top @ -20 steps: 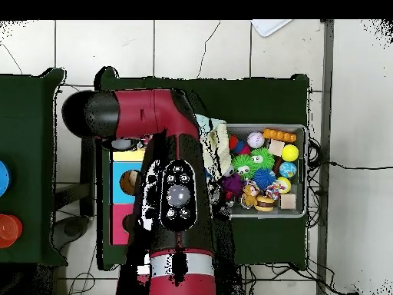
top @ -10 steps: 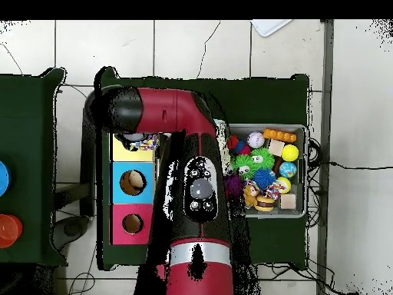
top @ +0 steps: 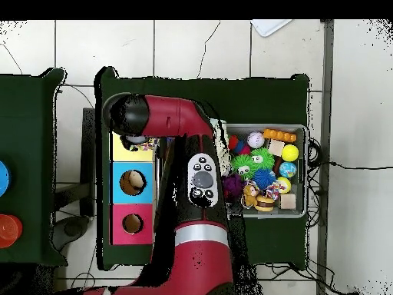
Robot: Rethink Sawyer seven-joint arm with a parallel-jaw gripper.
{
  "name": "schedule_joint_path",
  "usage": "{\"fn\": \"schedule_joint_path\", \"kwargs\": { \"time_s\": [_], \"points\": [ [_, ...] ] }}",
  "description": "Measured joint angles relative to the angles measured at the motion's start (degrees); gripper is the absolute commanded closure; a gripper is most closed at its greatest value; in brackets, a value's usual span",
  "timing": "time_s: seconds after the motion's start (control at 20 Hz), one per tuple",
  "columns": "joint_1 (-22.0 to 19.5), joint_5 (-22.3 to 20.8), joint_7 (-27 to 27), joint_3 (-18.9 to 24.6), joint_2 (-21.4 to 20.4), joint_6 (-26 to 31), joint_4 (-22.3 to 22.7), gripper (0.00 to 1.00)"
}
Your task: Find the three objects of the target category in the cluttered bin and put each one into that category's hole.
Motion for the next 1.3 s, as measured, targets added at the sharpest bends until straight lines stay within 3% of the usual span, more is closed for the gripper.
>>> {"fn": "schedule_joint_path", "kwargs": {
  "time_s": [0.7, 1.05, 1.3],
  "points": [
    [2.49, 3.83, 0.00, 0.02, -0.72, 12.90, 0.86, 1.00],
    [2.95, 3.95, 0.00, 0.03, 0.01, 10.01, 2.12, 1.00],
    [3.02, 3.03, 0.00, -0.33, 2.71, 1.35, 1.23, 1.00]
  ]
}}
